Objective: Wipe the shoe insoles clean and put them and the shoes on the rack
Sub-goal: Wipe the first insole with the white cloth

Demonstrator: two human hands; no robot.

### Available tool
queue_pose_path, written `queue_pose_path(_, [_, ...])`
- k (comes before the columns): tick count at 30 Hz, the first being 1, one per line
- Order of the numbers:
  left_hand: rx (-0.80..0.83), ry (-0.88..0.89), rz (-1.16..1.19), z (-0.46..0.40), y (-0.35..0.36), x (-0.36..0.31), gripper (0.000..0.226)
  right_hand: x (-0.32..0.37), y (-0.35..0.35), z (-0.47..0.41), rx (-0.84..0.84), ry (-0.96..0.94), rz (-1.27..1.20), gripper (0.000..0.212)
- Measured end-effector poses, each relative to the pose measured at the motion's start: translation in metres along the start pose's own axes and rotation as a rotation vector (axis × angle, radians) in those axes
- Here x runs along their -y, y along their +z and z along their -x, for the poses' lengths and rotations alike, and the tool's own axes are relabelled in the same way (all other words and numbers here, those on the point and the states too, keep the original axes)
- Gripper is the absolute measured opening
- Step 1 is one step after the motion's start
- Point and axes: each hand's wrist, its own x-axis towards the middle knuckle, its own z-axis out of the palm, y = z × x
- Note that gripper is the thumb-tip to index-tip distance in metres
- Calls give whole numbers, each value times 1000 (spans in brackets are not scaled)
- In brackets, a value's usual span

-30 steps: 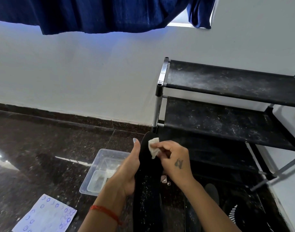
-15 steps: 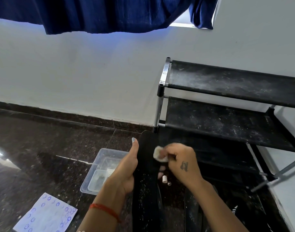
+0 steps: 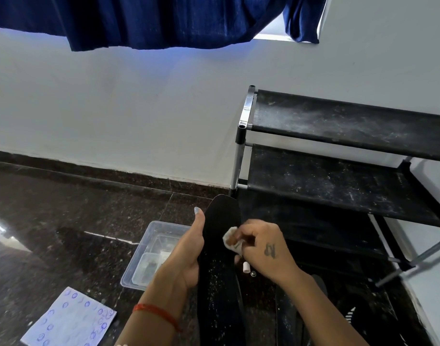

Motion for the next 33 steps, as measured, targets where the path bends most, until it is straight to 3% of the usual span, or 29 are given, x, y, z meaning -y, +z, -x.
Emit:
queue_pose_path(3, [-1, -10, 3, 1, 0, -1, 81, -1, -12, -2, 63, 142, -296, 41])
queue_pose_path(6, [13, -6, -12, 0, 0, -1, 83, -6, -16, -6, -201, 173, -347, 35])
queue_pose_path(8, [18, -10, -25, 0, 2, 0, 81, -6, -10, -7, -256, 136, -299, 28])
queue_pose_path(13, [18, -35, 14, 1, 1, 1, 79, -9, 10, -8, -176, 33, -155, 29])
queue_pose_path(20, [7, -54, -10, 1, 0, 0, 78, -6, -7, 0, 155, -24, -175, 36])
queue_pose_path(22, [0, -38, -21, 2, 1, 0, 78, -12, -13, -1, 35, -26, -85, 34])
queue_pose_path(26, [8, -41, -30, 1, 1, 0, 81, -19, -7, -7, -386, -8, -25, 34])
queue_pose_path(33, [-3, -54, -26, -1, 1, 2, 78, -17, 7, -10, -248, 40, -51, 29])
